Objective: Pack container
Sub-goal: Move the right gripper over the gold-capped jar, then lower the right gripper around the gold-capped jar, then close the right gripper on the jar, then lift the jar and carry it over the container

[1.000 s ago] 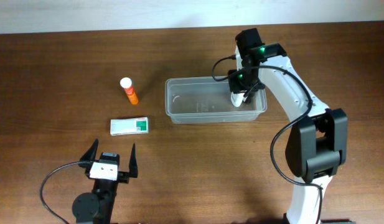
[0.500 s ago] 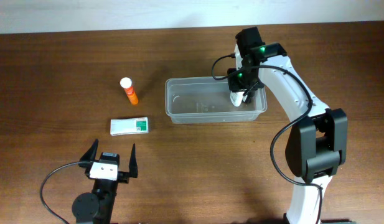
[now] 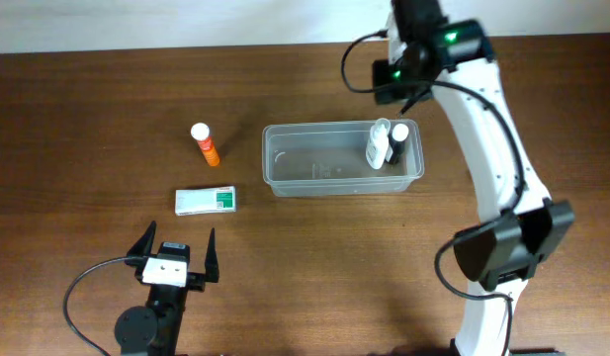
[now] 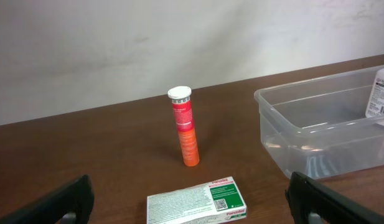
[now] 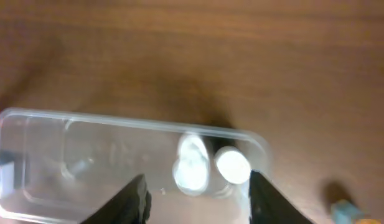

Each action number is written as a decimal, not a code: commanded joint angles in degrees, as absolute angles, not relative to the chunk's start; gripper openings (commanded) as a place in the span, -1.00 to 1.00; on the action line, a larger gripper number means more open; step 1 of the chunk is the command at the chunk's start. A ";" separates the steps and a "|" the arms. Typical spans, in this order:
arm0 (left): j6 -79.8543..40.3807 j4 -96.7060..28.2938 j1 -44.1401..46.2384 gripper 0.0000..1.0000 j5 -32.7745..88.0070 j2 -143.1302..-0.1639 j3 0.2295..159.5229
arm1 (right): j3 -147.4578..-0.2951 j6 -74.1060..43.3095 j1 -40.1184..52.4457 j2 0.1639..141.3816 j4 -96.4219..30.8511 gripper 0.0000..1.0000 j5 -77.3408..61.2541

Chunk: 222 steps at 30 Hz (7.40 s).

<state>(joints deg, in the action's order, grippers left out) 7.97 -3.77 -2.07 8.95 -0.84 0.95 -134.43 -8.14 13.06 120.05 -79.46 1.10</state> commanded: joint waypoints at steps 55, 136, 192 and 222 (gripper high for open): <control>8.88 -3.68 -2.42 0.99 8.73 -0.34 0.51 | -81.95 -16.73 -19.16 104.92 -56.23 0.87 -1.08; 8.88 -3.68 -2.42 0.99 8.73 -0.34 0.51 | -80.51 -16.36 -19.25 117.54 -48.95 0.46 1.52; 8.88 -3.68 -2.42 0.99 8.73 -0.34 0.51 | -82.70 -16.60 -19.25 117.47 -50.39 -0.26 0.14; 8.88 -3.68 -2.42 0.99 8.73 -0.34 0.51 | -110.59 -14.81 -14.92 117.34 -75.37 -0.29 -12.05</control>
